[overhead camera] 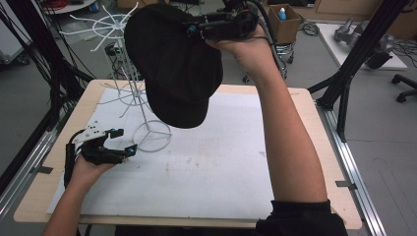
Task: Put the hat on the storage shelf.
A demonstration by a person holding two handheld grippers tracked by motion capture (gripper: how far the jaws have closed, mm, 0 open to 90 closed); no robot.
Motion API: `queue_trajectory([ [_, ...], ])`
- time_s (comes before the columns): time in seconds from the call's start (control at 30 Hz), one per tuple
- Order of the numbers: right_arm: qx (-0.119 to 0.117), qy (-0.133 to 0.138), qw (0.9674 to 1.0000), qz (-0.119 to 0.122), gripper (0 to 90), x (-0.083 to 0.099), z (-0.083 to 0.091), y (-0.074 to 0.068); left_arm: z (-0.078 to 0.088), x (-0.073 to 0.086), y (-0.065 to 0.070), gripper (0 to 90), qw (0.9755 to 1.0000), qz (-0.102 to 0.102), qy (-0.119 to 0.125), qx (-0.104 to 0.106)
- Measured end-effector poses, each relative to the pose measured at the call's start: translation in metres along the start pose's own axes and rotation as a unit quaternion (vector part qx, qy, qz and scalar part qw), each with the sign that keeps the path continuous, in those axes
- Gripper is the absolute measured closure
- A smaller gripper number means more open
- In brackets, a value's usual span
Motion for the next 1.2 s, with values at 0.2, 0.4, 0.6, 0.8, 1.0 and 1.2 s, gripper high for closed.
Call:
queue_trajectory([
  [0.2, 0.002, 0.008, 0.9999, -0.008, 68.5, 0.008, 0.004, 0.005, 0.0, 0.0, 0.0, 13.4, 1.0, 0.001, 0.0, 0.0],
  [0.4, -0.001, -0.003, 0.9999, -0.013, 65.5, 0.012, 0.001, 0.004, 0.0, 0.0, 0.0, 13.4, 1.0, -0.001, -0.001, 0.001],
  [0.6, 0.0, -0.03, 0.9995, -0.004, 59.4, 0.02, -0.009, 0.0, 0.0, 0.0, 0.0, 13.3, 1.0, -0.001, -0.002, 0.001],
  [0.8, 0.005, -0.024, 0.9997, -0.002, 60.0, 0.017, -0.006, -0.003, 0.0, 0.0, 0.0, 13.4, 1.0, 0.001, 0.0, 0.001],
  [1.0, 0.009, -0.021, 0.9997, 0.0, 58.2, 0.018, -0.003, -0.004, 0.0, 0.0, 0.001, 13.4, 1.0, 0.001, 0.0, 0.001],
  [1.2, 0.018, -0.023, 0.9996, 0.002, 49.2, 0.019, 0.003, -0.006, 0.0, 0.0, 0.001, 13.3, 1.0, 0.001, 0.0, 0.001],
])
Point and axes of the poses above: each handheld gripper's, and its own axes: z roughly backward along the jaws, x roughly out of its underside, y roughly to its right, the point moved 5 cm from there along -z, roughly forward along the jaws, and after that the axes turned 3 degrees about y, right-handed, at the moved point
